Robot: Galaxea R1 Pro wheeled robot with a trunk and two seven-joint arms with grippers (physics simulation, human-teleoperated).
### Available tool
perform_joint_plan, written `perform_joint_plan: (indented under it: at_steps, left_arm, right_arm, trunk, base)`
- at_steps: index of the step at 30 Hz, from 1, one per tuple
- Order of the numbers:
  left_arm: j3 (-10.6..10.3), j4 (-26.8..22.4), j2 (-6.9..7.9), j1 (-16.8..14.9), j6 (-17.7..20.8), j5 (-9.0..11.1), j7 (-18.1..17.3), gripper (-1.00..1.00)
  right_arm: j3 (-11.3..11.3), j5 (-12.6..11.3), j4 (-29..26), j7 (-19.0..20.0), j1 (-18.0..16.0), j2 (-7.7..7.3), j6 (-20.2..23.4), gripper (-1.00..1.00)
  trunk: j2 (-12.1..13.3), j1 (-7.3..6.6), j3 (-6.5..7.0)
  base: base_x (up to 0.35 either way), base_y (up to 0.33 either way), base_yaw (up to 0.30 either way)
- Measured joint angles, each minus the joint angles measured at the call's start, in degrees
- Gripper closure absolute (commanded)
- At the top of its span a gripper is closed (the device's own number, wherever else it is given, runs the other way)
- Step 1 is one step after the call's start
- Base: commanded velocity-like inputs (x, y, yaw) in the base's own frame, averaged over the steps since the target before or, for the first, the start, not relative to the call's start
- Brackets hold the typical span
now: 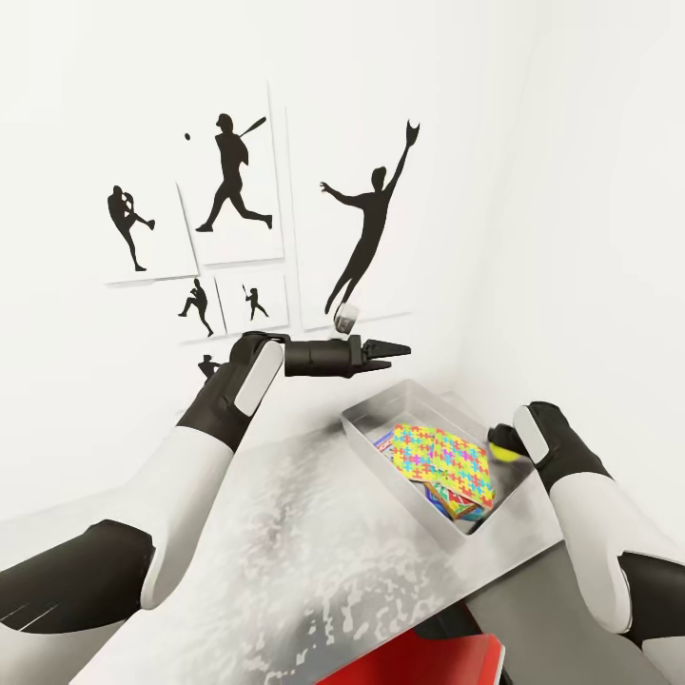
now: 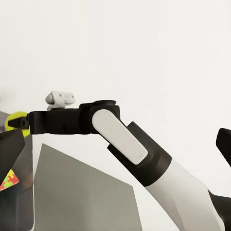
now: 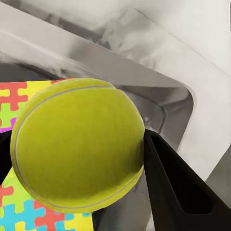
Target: Put all the toys in the child's room - the three board games (two on the bed and one on the table), the two jigsaw puzzles on the table, and the tennis ball on the table - inside the toy box on the table in the child's room.
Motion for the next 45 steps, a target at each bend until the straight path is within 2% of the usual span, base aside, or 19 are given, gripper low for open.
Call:
perform_joint_plan:
  at_steps: [5,6,24,30,33,34,35,37,39,41,42,44,45]
  left_arm:
    - [0.00,0.00,0.00,-0.01,0.00,-0.01,0.01,-1.00]
    - [0.00,0.00,-0.01,-0.01,0.00,-0.01,0.01,-1.00]
    - [-0.01,0.00,0.04,0.01,0.00,-0.04,-0.09,-1.00]
    - [0.12,0.00,1.10,0.09,0.09,-0.03,-0.39,-1.00]
    - [0.30,-0.02,3.00,0.64,0.13,0.25,-0.82,-1.00]
    - [0.35,-0.09,4.11,0.91,0.13,0.39,-1.01,-1.00]
    - [0.40,-0.15,5.31,1.21,0.16,0.52,-1.26,-1.00]
    - [0.45,-0.20,6.57,1.60,0.21,0.67,-1.68,-1.00]
    - [0.54,-0.25,8.46,2.30,0.22,0.79,-2.76,-1.00]
    - [0.70,-0.45,11.12,3.28,0.22,0.67,-5.69,-1.00]
    - [0.71,-0.52,11.86,3.56,0.22,0.71,-6.72,-1.00]
    - [0.77,-0.76,14.83,4.70,0.06,0.64,-11.57,-1.00]
    - [0.79,-0.82,15.71,4.99,0.03,0.65,-13.00,-1.00]
  right_arm:
    - [-0.03,0.00,0.03,0.00,0.00,0.00,-0.66,1.00]
    - [-0.02,0.00,0.03,0.00,0.00,0.00,-0.71,-1.00]
    - [-0.06,-0.18,0.12,-0.05,0.00,-0.10,-0.83,-1.00]
    - [-0.21,-0.41,-0.46,0.40,0.00,-0.20,-0.74,-1.00]
    - [-0.47,-0.73,-1.26,2.70,0.00,-0.29,-0.60,-1.00]
    - [-0.52,-0.82,-2.21,4.44,0.01,-0.39,-0.47,-1.00]
    - [-0.52,-0.81,-3.66,6.53,0.10,-0.76,-0.30,-1.00]
    - [-0.55,-0.90,-5.43,8.70,0.40,-1.39,0.09,-1.00]
    - [-0.61,-1.10,-8.21,11.76,1.48,-2.54,1.30,-1.00]
    - [-0.78,-1.28,-12.53,16.27,3.63,-3.84,3.59,-1.00]
    - [-0.89,-1.33,-13.75,17.60,4.18,-4.10,4.14,-1.00]
    - [-2.29,-1.80,-18.70,22.95,6.14,-4.76,6.14,-1.00]
    - [-2.97,-1.97,-20.03,24.43,6.72,-4.87,6.79,-1.00]
  trunk:
    - [0.00,0.00,0.00]
    - [0.00,0.00,0.00]
    - [0.00,0.00,0.00]
    - [0.00,0.00,0.00]
    - [0.00,0.00,0.00]
    - [0.00,0.00,0.00]
    - [0.00,0.00,0.00]
    - [0.00,0.00,0.00]
    - [0.00,0.00,0.00]
    - [0.00,0.00,0.00]
    - [0.00,0.00,0.00]
    - [-0.01,0.00,0.00]
    - [0.00,0.00,0.00]
  base:
    - [0.000,0.000,0.000]
    - [0.000,0.000,0.000]
    - [0.000,0.000,0.000]
    - [0.000,0.000,0.000]
    - [0.000,0.000,0.000]
    - [0.000,0.000,0.000]
    - [0.000,0.000,0.000]
    - [0.000,0.000,0.000]
    - [0.000,0.000,0.000]
    - [0.000,0.000,0.000]
    - [0.000,0.000,0.000]
    - [0.000,0.000,0.000]
    - [0.000,0.000,0.000]
